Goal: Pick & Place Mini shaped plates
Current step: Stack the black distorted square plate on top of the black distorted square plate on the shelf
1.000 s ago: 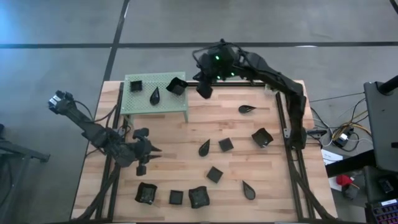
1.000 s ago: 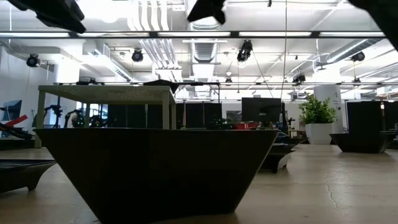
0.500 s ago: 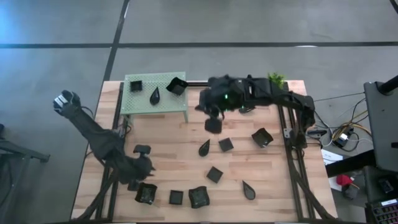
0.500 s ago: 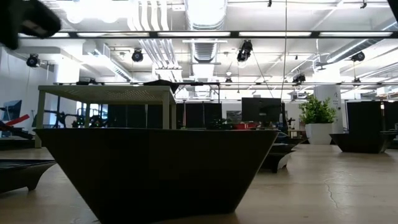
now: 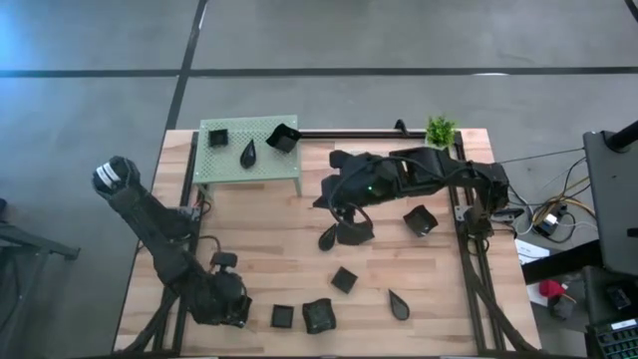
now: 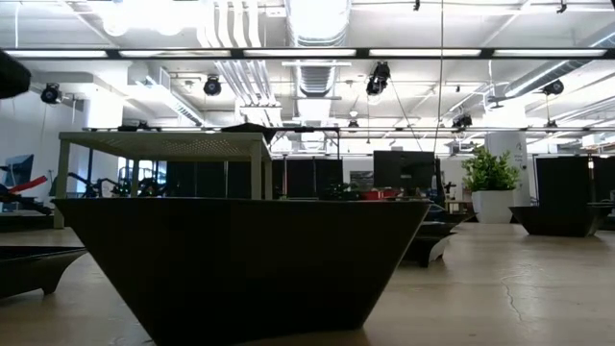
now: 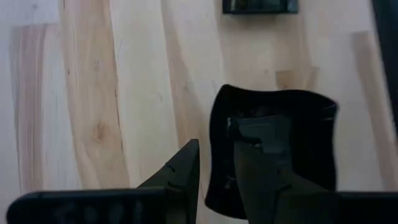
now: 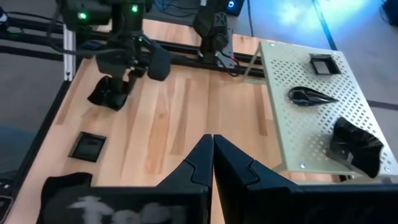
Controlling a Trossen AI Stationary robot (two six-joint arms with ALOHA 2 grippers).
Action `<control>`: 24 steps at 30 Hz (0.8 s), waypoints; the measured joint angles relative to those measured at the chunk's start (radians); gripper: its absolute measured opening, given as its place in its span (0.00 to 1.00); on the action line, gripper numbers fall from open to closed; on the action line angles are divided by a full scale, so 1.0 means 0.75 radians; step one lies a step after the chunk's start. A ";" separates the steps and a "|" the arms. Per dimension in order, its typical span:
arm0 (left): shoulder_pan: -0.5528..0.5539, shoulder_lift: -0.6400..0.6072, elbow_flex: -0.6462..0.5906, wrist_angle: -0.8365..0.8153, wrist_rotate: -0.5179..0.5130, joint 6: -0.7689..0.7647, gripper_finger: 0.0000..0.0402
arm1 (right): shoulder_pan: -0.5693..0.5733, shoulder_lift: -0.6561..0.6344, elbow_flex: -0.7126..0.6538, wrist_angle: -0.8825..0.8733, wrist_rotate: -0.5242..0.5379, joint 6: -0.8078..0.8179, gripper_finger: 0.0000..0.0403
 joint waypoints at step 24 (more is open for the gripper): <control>0.002 0.220 -0.001 0.024 0.085 -0.080 0.22 | 0.003 0.000 0.000 0.000 0.003 -0.033 0.02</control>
